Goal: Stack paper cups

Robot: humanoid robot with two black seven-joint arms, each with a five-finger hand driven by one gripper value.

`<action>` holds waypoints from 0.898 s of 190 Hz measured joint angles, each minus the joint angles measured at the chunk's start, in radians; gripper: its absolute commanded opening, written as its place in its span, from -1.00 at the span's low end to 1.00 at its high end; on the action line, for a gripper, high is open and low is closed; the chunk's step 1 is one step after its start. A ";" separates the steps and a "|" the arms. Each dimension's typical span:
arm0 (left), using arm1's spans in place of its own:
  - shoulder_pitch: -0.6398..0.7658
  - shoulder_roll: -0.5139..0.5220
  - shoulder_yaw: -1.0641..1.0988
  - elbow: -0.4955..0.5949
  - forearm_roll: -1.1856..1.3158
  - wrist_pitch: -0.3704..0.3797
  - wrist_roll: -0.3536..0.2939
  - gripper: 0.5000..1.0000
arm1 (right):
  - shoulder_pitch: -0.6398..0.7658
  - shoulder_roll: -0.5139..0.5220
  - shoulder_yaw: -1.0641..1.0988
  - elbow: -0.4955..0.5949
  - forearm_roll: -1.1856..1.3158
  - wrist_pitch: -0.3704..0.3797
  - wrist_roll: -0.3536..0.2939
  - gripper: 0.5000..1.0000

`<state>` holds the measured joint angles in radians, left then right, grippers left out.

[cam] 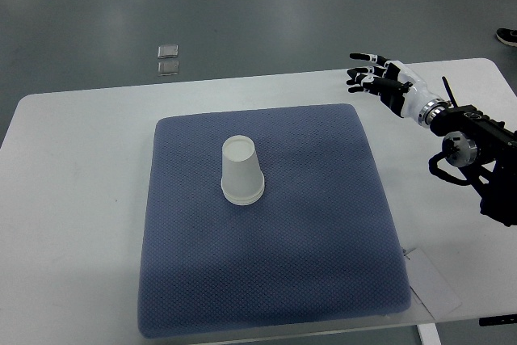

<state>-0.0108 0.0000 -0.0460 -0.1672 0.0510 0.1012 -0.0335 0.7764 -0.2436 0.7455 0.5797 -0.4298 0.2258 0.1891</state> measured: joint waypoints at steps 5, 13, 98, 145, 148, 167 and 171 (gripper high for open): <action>0.000 0.000 0.000 0.000 0.000 0.000 0.000 1.00 | -0.001 0.000 0.001 0.000 0.000 -0.004 0.000 -1.00; 0.000 0.000 0.000 0.000 0.000 0.000 0.000 1.00 | -0.001 0.001 0.001 0.000 0.000 -0.013 0.000 -1.00; 0.000 0.000 0.000 0.000 0.000 0.000 0.000 1.00 | -0.002 -0.002 0.000 -0.001 -0.001 -0.028 0.006 0.71; 0.000 0.000 0.000 0.000 0.000 0.000 0.000 1.00 | 0.000 -0.002 0.000 -0.002 0.000 -0.027 0.094 0.71; 0.000 0.000 0.000 0.000 0.000 0.000 0.000 1.00 | 0.000 -0.002 0.000 -0.002 0.000 -0.028 0.099 0.71; 0.000 0.000 0.000 0.000 0.000 0.000 0.000 1.00 | -0.001 -0.002 0.000 -0.003 0.000 -0.030 0.115 0.71; 0.000 0.000 0.000 0.000 0.000 0.000 0.000 1.00 | -0.002 -0.002 0.000 -0.004 0.000 -0.031 0.116 0.71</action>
<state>-0.0107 0.0000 -0.0460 -0.1672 0.0510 0.1012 -0.0339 0.7742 -0.2452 0.7457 0.5761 -0.4295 0.1946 0.3055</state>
